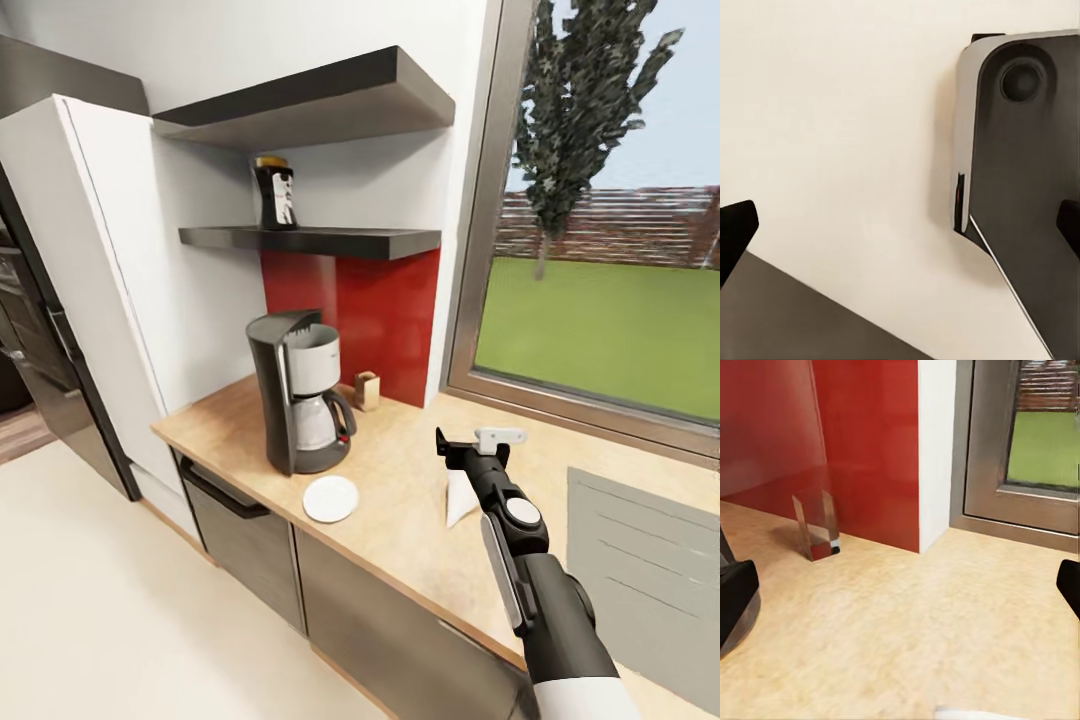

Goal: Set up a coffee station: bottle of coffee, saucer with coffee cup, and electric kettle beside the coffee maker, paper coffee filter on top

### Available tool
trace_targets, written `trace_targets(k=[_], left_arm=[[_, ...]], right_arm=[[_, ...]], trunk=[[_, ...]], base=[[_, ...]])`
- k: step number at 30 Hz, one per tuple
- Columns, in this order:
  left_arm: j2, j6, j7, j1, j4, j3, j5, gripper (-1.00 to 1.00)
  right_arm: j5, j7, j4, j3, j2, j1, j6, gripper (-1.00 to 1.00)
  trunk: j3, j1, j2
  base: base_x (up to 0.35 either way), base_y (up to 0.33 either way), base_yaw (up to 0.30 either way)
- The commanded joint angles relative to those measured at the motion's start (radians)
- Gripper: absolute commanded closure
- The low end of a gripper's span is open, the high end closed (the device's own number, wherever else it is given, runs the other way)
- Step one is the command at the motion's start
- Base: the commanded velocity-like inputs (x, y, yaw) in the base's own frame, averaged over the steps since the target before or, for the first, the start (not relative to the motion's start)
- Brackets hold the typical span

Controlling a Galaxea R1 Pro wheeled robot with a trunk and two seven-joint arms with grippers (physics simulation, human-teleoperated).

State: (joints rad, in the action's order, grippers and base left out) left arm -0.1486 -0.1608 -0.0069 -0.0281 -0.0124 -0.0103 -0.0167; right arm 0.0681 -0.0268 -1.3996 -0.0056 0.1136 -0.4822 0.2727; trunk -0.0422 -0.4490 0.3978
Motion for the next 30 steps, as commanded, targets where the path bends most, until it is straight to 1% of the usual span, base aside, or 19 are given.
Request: trace_targets(k=[1, 10, 30], left_arm=[[0.0, -0.004, -0.001, -0.001, -0.001, -0.001, -0.002, -1.0], [0.0, -0.005, -0.001, 0.0, -0.001, -0.002, -0.002, -1.0], [-0.006, -0.003, -0.001, 0.005, -0.006, -0.002, -0.001, -1.0]], right_arm=[[0.007, -0.001, -0.001, -0.001, 0.001, -0.001, 0.006, -1.0], [0.007, -0.001, -0.002, -0.001, 0.001, -0.001, 0.006, -1.0], [0.007, -0.001, -0.002, -0.001, 0.001, -0.001, 0.006, -1.0]], trunk=[[-0.002, -0.001, 0.002], [-0.002, -0.001, 0.002], [-0.002, -0.001, 0.002]], base=[[0.171, 0.097, -0.179], [0.165, 0.15, -0.262], [0.008, 0.007, -0.292]])
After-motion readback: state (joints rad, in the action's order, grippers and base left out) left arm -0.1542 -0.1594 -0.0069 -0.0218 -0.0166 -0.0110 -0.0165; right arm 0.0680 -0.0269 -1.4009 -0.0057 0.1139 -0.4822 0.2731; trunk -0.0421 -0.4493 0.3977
